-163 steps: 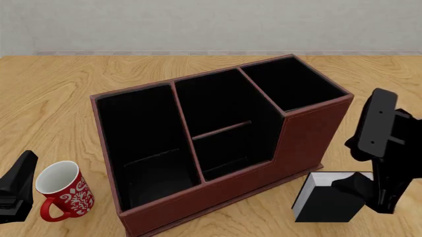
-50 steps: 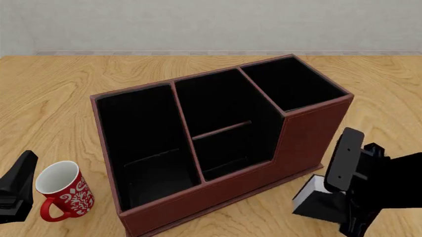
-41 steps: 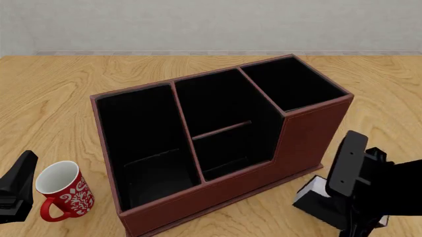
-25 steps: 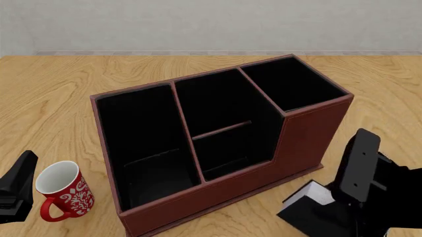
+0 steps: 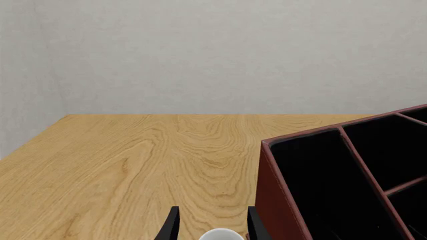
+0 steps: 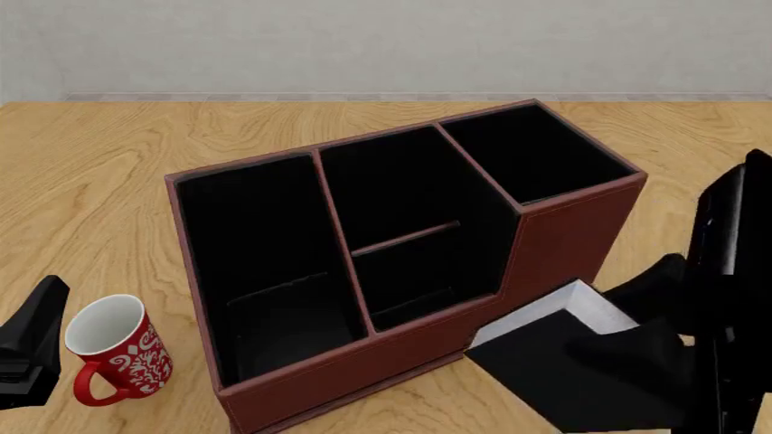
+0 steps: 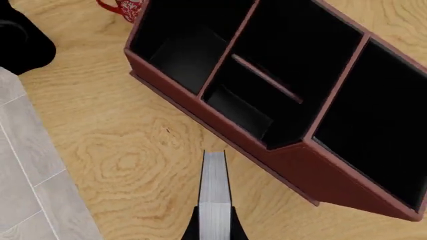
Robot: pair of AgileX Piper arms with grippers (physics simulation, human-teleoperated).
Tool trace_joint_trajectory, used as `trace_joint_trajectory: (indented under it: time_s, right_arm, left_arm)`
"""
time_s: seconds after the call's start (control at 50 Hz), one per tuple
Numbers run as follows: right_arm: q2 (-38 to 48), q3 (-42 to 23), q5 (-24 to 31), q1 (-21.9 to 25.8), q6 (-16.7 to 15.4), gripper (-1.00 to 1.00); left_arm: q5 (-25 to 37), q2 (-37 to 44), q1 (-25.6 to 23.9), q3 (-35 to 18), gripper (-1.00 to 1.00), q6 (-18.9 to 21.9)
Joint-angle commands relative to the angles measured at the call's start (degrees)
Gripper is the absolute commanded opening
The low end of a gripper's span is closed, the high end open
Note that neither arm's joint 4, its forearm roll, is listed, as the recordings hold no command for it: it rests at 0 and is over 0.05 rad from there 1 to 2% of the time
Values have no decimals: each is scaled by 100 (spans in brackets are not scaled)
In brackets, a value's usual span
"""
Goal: Pick up the book and place it in the right compartment of the caddy.
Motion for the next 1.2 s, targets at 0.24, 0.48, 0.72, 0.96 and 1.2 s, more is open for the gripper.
trace_joint_trajectory:
  time_s: [0.24,0.48,0.72,0.96,1.2]
  right_arm:
    - [-20,-1508,43,362,446,-100]
    - [102,-2243,94,279,321,-100]
    - [250,-3062,105,44,301,-100]
    - [483,-3620,168,-469,21,-100]
    - [807,-4052,253,-1078,-242,-100]
  left_arm:
    - [0,0,0,0,100,0]
    - [0,0,0,0,100,0]
    - [0,0,0,0,100,0]
    - [0,0,0,0,100,0]
    - [0,0,0,0,100,0]
